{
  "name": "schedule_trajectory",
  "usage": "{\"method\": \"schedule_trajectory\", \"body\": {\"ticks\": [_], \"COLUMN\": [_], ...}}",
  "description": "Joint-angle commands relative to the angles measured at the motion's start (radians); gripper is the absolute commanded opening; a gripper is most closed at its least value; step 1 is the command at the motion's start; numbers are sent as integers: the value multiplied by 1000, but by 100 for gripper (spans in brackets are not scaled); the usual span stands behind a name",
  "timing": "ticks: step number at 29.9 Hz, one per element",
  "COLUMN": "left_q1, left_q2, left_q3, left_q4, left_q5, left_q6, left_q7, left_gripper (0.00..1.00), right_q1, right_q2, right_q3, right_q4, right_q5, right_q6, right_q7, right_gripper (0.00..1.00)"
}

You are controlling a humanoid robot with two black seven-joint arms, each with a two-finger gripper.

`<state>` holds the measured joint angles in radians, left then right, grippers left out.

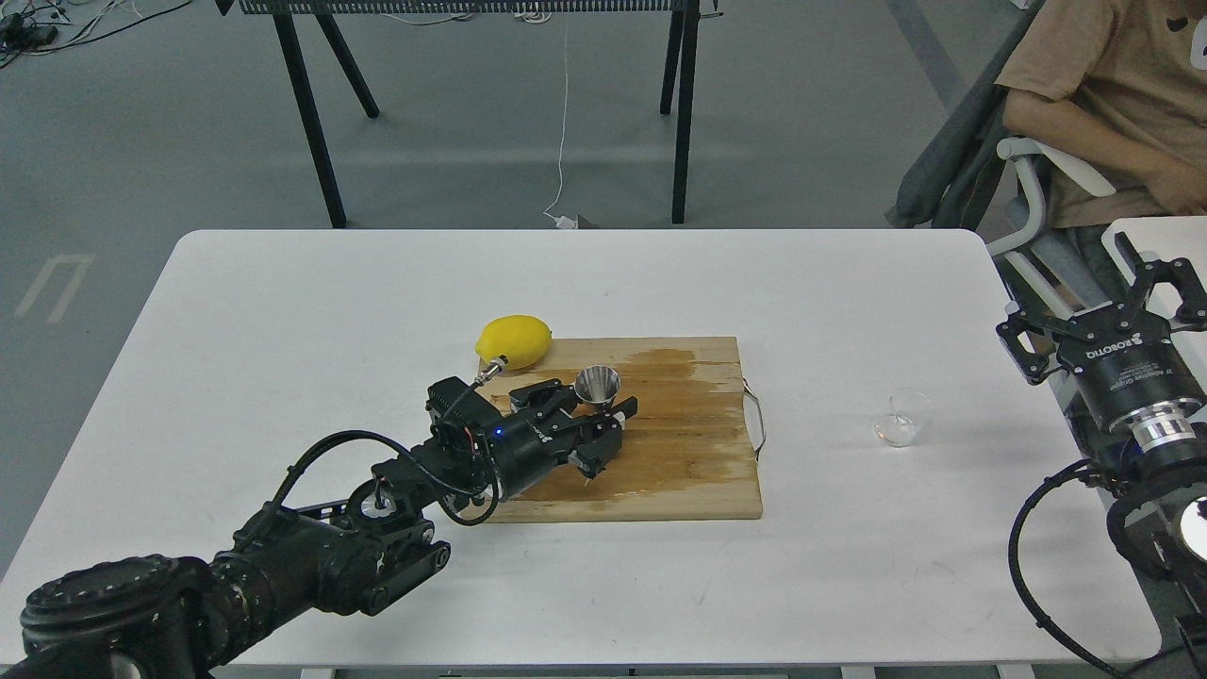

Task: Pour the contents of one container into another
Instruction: 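Carry the jigger onto the wooden board and lower it upright, then open the left gripper and withdraw it from the jigger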

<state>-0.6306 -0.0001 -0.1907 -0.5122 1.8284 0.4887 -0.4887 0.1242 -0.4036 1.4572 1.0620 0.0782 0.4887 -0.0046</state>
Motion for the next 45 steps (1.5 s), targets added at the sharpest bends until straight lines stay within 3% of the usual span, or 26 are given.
{"method": "schedule_trajectory", "body": {"ticks": [1,15,20,39,45], "left_q1": [0,61,74,104,123], "left_q2": [0,0,0,140,291], "left_q3": [2,2,0,-7,-7], "left_q4": [-6,-8,-69,-121,-213], "left_q5": [0,2,2,-1,-21], "left_q6": [0,0,0,0,0], "left_q7": [0,0,0,0,0], "left_gripper": [97,98,98,98,97], "right_q1": [0,0,0,-6,-14], "right_q2": [0,0,0,-1,-3], "right_q3": [0,0,2,6,8], "right_q4": [0,1,1,6,6], "right_q5": [0,0,2,5,5], "right_q6": [0,0,0,0,0], "right_q7": [0,0,0,0,0], "right_gripper": [99,99,99,99,99]}}
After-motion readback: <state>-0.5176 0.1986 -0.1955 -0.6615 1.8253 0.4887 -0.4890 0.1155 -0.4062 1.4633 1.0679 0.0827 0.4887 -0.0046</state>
